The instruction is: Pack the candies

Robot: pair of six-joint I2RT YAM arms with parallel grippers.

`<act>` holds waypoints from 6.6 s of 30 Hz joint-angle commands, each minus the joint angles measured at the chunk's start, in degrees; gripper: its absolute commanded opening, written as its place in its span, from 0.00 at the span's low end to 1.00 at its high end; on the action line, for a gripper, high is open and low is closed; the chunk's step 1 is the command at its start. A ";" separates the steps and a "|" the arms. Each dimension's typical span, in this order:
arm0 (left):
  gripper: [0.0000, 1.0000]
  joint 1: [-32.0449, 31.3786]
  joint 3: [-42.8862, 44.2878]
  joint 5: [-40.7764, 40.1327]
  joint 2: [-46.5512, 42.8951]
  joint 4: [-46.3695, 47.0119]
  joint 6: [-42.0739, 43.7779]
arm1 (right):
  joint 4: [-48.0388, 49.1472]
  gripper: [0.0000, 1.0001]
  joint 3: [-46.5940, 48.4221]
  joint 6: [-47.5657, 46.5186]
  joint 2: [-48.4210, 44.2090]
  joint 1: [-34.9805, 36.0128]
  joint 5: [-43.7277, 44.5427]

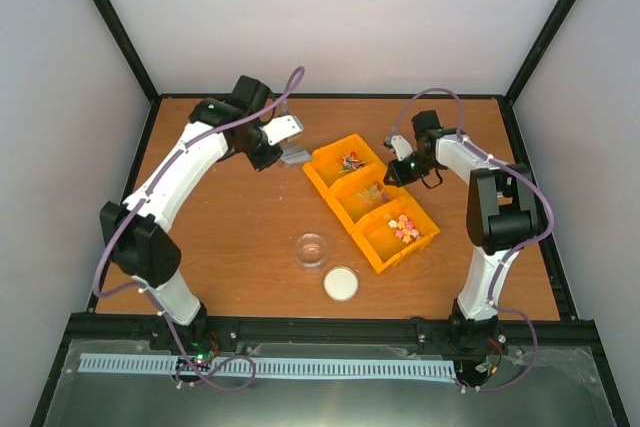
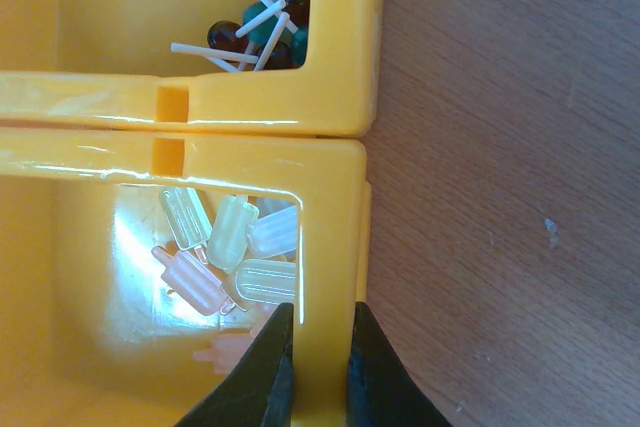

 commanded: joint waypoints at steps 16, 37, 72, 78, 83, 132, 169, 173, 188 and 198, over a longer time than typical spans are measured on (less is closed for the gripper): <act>0.01 -7.75 26.07 -10.50 23.33 -17.29 0.54 | 9.65 0.03 -6.60 4.21 -4.12 4.37 7.88; 0.01 -11.14 40.60 -12.38 40.69 -21.12 2.17 | 10.29 0.03 -6.38 2.76 -4.47 7.10 7.36; 0.01 -6.93 -5.32 12.15 25.13 36.60 -12.62 | 10.50 0.03 -7.47 1.25 -1.71 8.26 4.98; 0.01 -6.05 -8.67 10.75 23.21 37.81 -11.42 | 10.30 0.03 -7.23 1.37 -1.42 8.24 4.57; 0.01 -5.81 -11.25 11.74 20.92 40.48 -12.02 | 10.22 0.03 -7.06 1.52 -1.24 8.28 4.25; 0.01 8.97 -27.70 32.25 -3.06 33.91 3.45 | 9.44 0.04 -7.46 0.54 -0.99 7.67 4.88; 0.01 11.10 -42.54 22.52 -32.92 -4.17 32.62 | 8.99 0.34 -7.54 0.20 -2.92 7.24 3.45; 0.01 9.12 -40.97 19.17 -32.14 -5.02 31.77 | 8.74 0.40 -7.25 0.27 -3.61 7.15 2.75; 0.01 1.97 -34.83 10.74 -26.90 -7.47 25.73 | 8.39 0.83 -7.15 0.58 -5.99 5.68 1.49; 0.01 -1.37 -30.47 6.92 -24.00 -10.61 24.20 | 8.33 0.87 -6.72 0.54 -7.04 5.25 1.23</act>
